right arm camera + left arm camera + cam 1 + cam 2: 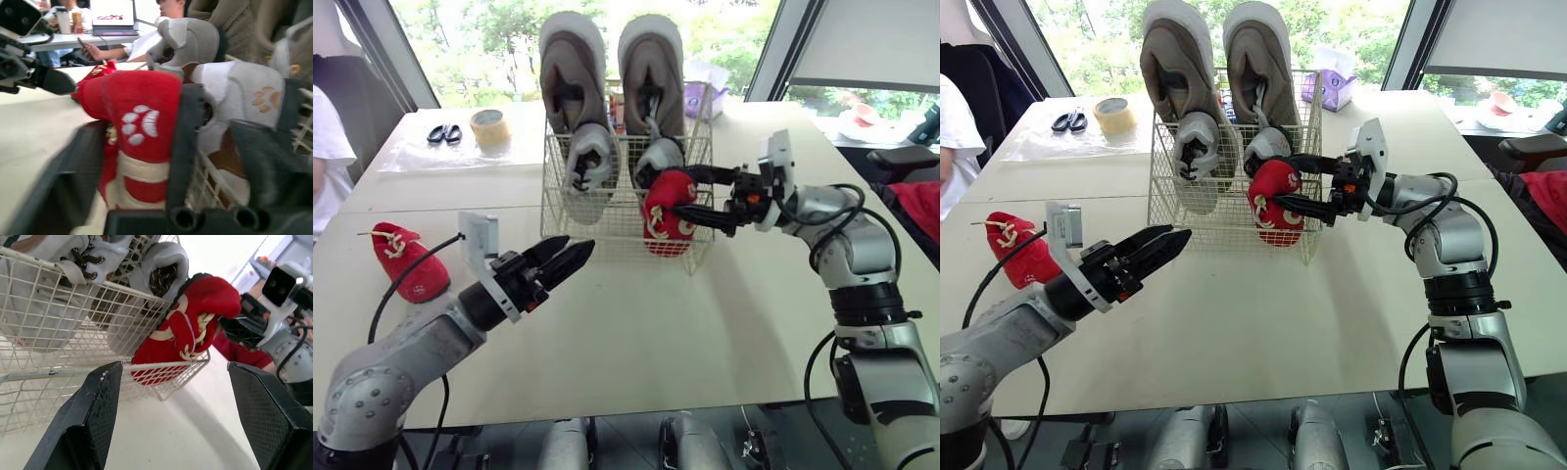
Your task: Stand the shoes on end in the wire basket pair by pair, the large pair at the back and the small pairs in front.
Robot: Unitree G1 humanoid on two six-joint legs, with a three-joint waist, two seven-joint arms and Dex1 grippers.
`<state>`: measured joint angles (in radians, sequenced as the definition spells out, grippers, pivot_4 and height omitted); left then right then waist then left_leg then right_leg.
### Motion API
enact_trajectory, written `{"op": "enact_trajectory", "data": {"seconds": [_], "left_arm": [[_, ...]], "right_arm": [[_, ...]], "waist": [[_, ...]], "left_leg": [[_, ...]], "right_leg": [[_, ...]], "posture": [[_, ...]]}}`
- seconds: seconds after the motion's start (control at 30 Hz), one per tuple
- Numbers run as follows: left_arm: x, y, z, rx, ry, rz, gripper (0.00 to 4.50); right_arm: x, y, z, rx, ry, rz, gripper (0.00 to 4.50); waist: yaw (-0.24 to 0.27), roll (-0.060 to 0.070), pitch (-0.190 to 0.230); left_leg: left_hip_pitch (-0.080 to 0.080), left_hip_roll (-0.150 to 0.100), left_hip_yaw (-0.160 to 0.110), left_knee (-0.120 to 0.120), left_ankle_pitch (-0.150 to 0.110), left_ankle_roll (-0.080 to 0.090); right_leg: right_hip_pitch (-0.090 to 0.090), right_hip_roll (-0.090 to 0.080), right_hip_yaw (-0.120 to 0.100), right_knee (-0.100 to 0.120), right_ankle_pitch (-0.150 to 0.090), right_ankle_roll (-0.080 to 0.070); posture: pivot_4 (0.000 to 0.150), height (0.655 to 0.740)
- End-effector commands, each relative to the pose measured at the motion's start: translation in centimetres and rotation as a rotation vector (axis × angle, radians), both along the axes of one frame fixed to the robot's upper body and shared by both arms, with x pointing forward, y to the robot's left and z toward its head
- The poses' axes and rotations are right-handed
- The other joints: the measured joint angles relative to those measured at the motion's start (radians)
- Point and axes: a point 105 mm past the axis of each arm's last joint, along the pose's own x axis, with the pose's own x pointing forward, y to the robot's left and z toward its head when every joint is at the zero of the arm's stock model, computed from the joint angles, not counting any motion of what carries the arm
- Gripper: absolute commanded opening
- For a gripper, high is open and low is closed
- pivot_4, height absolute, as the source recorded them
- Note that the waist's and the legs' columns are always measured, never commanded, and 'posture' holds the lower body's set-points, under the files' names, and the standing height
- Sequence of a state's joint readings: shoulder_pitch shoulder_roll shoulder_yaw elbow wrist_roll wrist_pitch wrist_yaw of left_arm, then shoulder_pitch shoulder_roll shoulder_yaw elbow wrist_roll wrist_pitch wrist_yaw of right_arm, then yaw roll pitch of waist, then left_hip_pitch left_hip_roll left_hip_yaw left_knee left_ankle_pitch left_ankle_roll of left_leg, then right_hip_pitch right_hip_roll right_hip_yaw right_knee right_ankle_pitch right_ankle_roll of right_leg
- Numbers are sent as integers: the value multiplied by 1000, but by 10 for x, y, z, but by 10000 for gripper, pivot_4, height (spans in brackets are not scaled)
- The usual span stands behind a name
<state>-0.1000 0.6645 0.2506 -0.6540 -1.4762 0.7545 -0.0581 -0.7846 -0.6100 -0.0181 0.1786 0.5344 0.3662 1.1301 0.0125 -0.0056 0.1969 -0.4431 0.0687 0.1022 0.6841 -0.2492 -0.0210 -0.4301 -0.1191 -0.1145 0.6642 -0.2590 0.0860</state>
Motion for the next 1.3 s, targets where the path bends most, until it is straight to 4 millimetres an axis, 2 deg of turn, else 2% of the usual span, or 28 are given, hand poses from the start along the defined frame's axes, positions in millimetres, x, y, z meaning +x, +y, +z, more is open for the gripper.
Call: {"op": "enact_trajectory", "data": {"seconds": [0.03,0.1,0.23,0.27,0.37,0.47,0.57,0.63,0.7,0.77,0.83,0.93,1.0,1.07,1.13,1.3], "left_arm": [[-4,-1,5,17,-7,-32,35234],[-4,1,3,43,4,-31,35234],[20,28,-4,324,3,213,35234],[20,24,-5,365,-3,178,35234],[8,11,3,313,-7,12,35234],[3,21,20,192,5,-46,35234],[1,50,45,121,-6,-34,43849],[14,87,59,175,-19,140,44492],[29,126,71,236,1,343,44492],[45,165,78,274,42,570,44492],[53,199,69,322,180,747,44492],[52,234,57,377,373,934,44492],[49,258,57,249,501,1079,44492],[47,266,59,151,599,1134,44492],[40,273,56,150,678,1176,44492],[29,283,32,176,830,1206,44492]], "right_arm": [[-9,-8,19,12,-77,-26,44588],[-14,-10,22,22,-79,-38,44588],[-34,-25,39,55,-92,-95,44588],[-37,-27,43,63,-93,-100,44588],[-47,-30,54,98,-86,-104,44588],[-53,-38,67,135,-87,-122,44588],[-67,-46,93,181,-96,-73,45000],[-85,-38,110,183,-87,33,45000],[-103,-25,117,151,-49,164,45000],[-116,-9,108,63,35,279,45000],[-121,5,88,-82,84,320,45000],[-123,11,75,-193,100,353,45000],[-121,10,72,-226,97,366,45000],[-116,9,70,-245,94,364,45000],[-113,7,64,-276,108,371,45000],[-118,4,61,-306,119,393,45000]], "waist": [[0,0,0],[0,0,0],[3,0,0],[2,0,0],[-1,0,0],[-3,0,0],[-2,0,1],[-3,1,1],[-2,2,1],[-2,1,1],[-1,0,1],[0,0,1],[1,-3,2],[0,-8,2],[-1,-13,1],[-4,-14,1]], "left_leg": [[0,0,0,0,0,0],[0,0,0,0,0,0],[-1,0,-1,0,0,0],[0,0,-1,0,0,0],[0,0,-1,0,-1,1],[0,0,0,-1,-1,1],[0,0,-1,-1,-1,1],[-1,0,0,-1,-1,2],[0,0,0,-2,-3,4],[0,0,-1,-3,-3,4],[0,0,-1,-3,-3,5],[-1,0,1,-2,-4,7],[-2,0,1,-2,-4,7],[-4,0,1,-1,-4,7],[-4,0,1,-1,-4,6],[-4,0,2,-1,0,0]], "right_leg": [[0,0,0,0,0,0],[0,0,0,0,0,0],[0,0,-1,0,0,0],[0,0,0,0,0,0],[0,0,0,0,0,0],[-1,0,0,0,0,0],[-1,0,0,0,0,0],[-2,0,0,0,0,0],[-2,0,0,0,0,0],[-2,1,0,0,-1,-1],[-2,1,0,0,-1,-1],[-3,-1,1,-1,0,0],[-4,-1,1,-1,0,0],[-6,-1,1,1,0,0],[-6,-1,1,1,0,0],[-6,-1,2,1,0,0]], "posture": [[1500,6938],[1500,6938],[1500,6938],[1500,6938],[1500,6938],[1500,6938],[1500,6938],[1500,6938],[1500,6938],[1500,6938],[1500,6938],[1500,6938],[1500,6938],[1500,6938],[1500,6938],[1500,6938]]}}
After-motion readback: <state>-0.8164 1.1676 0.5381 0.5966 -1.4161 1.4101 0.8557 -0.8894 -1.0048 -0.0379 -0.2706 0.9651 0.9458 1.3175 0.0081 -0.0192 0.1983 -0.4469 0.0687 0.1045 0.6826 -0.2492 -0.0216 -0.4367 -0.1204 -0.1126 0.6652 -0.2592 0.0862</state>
